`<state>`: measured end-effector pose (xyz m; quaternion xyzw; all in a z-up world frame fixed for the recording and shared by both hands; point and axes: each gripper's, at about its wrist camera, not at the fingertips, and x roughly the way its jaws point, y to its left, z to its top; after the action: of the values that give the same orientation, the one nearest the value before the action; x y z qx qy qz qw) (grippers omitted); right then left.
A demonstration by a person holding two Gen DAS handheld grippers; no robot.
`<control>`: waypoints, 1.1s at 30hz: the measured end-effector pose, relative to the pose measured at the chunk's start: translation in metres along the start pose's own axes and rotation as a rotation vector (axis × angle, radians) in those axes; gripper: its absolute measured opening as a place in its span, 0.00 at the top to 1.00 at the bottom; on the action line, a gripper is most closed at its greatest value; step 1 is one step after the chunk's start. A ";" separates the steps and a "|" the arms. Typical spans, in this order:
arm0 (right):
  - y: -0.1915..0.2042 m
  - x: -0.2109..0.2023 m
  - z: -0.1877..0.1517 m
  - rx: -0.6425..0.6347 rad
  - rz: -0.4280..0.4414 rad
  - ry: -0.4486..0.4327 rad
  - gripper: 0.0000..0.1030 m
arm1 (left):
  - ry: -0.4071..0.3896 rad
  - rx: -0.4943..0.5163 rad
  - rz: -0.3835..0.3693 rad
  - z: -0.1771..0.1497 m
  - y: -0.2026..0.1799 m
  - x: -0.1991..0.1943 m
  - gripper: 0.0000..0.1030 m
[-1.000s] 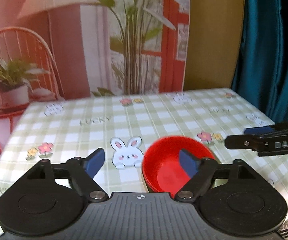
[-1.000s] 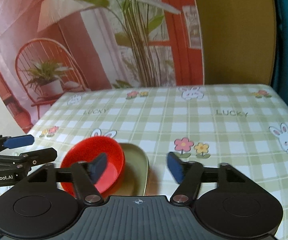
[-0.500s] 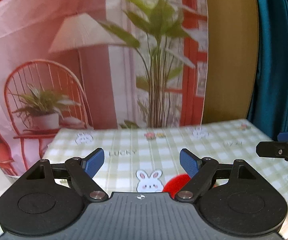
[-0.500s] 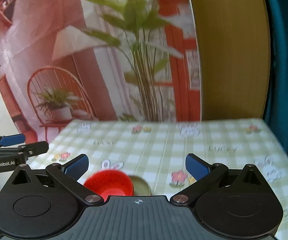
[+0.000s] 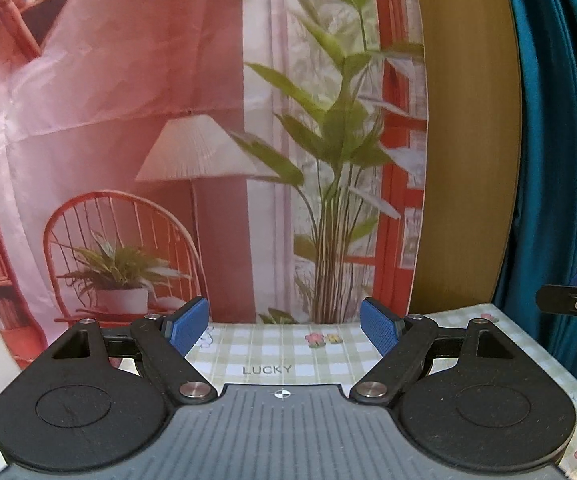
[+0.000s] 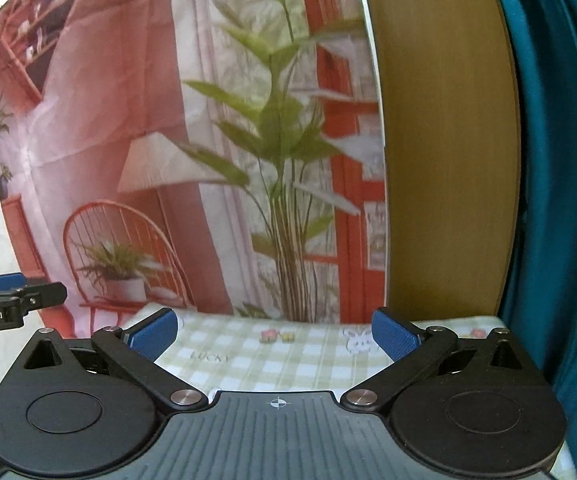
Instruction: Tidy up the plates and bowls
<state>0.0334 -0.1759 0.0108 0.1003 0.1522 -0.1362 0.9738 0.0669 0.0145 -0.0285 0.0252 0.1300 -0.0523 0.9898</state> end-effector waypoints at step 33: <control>0.001 -0.016 0.009 0.003 -0.004 -0.048 0.00 | -0.028 -0.009 0.003 0.009 -0.005 -0.015 0.18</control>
<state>0.0211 -0.1733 0.0246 0.0982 0.1287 -0.1408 0.9767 0.0545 0.0102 -0.0161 0.0202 0.1163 -0.0505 0.9917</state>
